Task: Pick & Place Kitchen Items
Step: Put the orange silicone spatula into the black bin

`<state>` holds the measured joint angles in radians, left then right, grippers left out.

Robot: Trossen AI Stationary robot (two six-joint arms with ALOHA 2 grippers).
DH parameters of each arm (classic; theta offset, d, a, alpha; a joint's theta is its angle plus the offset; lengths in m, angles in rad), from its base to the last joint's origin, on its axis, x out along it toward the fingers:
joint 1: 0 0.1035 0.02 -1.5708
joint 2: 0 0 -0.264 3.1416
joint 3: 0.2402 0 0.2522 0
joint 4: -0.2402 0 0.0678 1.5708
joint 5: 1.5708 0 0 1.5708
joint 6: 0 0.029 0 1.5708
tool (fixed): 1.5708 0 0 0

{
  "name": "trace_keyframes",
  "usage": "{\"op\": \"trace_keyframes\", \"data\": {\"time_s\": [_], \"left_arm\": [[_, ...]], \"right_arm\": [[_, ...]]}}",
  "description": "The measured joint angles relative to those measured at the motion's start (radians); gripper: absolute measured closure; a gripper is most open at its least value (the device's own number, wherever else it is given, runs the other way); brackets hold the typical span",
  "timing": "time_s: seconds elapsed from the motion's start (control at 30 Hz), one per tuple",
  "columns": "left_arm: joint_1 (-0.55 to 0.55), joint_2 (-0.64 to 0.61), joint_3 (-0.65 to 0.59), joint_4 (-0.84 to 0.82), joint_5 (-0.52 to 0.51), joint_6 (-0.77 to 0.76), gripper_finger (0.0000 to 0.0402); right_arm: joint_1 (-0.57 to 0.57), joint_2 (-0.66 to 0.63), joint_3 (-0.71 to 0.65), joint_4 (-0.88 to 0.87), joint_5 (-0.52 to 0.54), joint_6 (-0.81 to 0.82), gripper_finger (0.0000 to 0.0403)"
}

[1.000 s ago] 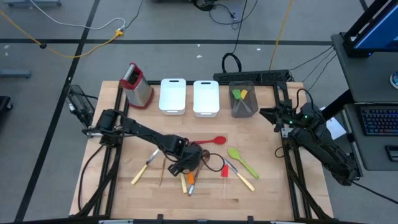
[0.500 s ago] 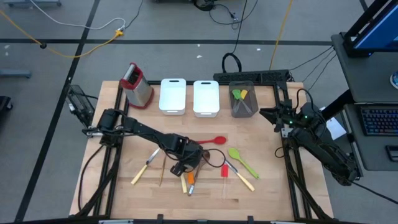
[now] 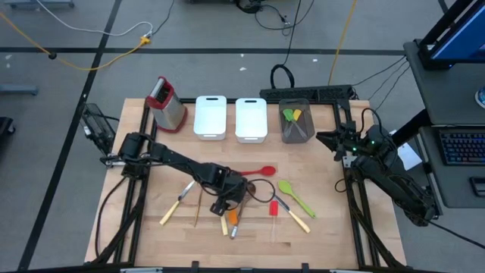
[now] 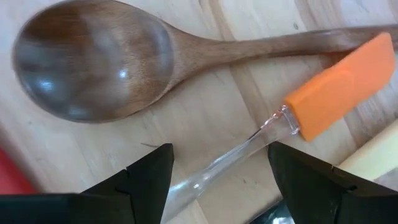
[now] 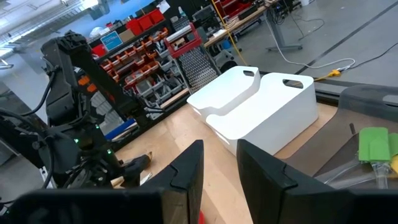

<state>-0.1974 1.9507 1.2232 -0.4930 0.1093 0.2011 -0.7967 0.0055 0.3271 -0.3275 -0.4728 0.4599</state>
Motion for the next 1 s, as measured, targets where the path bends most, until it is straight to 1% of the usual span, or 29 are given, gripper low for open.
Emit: {"op": "trace_keyframes", "data": {"time_s": [0.23, 0.3, 0.53, 0.73, 1.0], "left_arm": [[0.002, -0.001, 0.0, 0.049, -0.005, -0.119, 0.0128], [0.001, -0.002, 0.0, 0.053, -0.008, -0.125, 0.0128], [-0.005, -0.003, 0.0, 0.042, -0.009, 0.041, 0.0128], [-0.006, -0.003, 0.002, 0.042, -0.008, 0.072, 0.0128], [-0.026, -0.003, 0.002, 0.041, -0.008, 0.274, 0.0128]], "right_arm": [[0.0, 0.0, 0.0, 0.0, 0.0, 0.0, 0.0314], [0.0, 0.0, 0.0, 0.0, 0.0, 0.0, 0.0314], [0.0, 0.0, 0.0, 0.0, 0.0, 0.0, 0.0314], [0.0, 0.0, 0.0, 0.0, 0.0, 0.0, 0.0314], [0.0, 0.0, 0.0, 0.0, 0.0, 0.011, 0.0314]]}}
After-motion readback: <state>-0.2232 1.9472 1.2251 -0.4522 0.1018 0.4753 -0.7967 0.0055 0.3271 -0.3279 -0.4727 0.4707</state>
